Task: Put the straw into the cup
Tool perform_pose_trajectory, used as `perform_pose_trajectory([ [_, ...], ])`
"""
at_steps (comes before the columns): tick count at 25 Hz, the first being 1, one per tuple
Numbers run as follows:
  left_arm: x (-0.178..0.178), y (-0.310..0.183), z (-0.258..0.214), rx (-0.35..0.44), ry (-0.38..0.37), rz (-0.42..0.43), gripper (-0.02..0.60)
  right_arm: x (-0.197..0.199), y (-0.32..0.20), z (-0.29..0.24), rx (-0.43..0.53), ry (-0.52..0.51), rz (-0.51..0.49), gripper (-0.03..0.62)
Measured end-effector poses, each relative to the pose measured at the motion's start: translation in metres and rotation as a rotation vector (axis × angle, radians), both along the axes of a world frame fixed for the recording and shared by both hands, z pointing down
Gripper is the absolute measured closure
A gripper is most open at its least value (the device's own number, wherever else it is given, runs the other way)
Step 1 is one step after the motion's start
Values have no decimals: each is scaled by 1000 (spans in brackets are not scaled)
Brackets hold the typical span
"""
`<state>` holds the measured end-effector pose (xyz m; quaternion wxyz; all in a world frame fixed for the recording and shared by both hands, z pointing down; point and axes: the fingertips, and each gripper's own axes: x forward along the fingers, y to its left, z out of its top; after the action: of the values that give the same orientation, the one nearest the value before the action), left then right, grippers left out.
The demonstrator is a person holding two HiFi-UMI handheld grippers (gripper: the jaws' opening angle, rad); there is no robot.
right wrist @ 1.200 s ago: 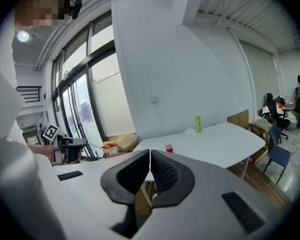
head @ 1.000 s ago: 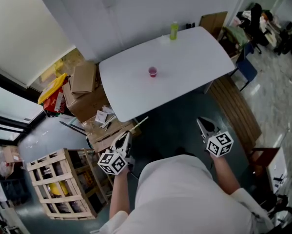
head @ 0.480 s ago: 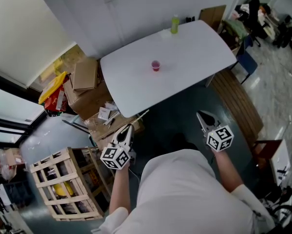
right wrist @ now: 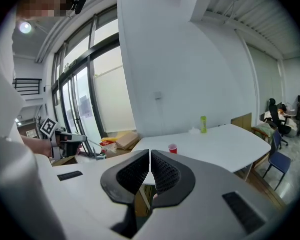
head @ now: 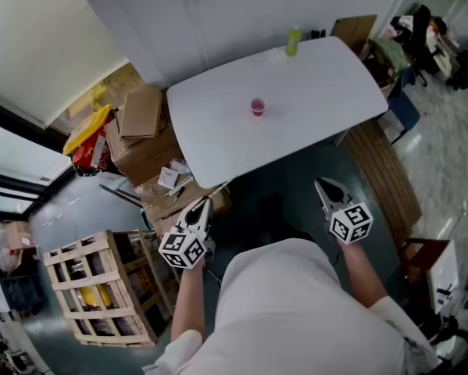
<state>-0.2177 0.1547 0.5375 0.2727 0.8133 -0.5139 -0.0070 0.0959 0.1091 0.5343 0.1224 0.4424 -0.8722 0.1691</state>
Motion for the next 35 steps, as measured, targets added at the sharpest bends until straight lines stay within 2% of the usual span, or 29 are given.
perform_pose_trajectory([
  [13,1,-67,-5,-17,-76,-71,558,-7,-95,10,-9,-25,-72,557],
  [26,34,-138,0,-37,-86,-122,558,14,-178,19,-33,-26,-116,557],
  [35,58,-180,5,-51,-100,-121,558,24,-210,31,-63,-27,-147,557],
])
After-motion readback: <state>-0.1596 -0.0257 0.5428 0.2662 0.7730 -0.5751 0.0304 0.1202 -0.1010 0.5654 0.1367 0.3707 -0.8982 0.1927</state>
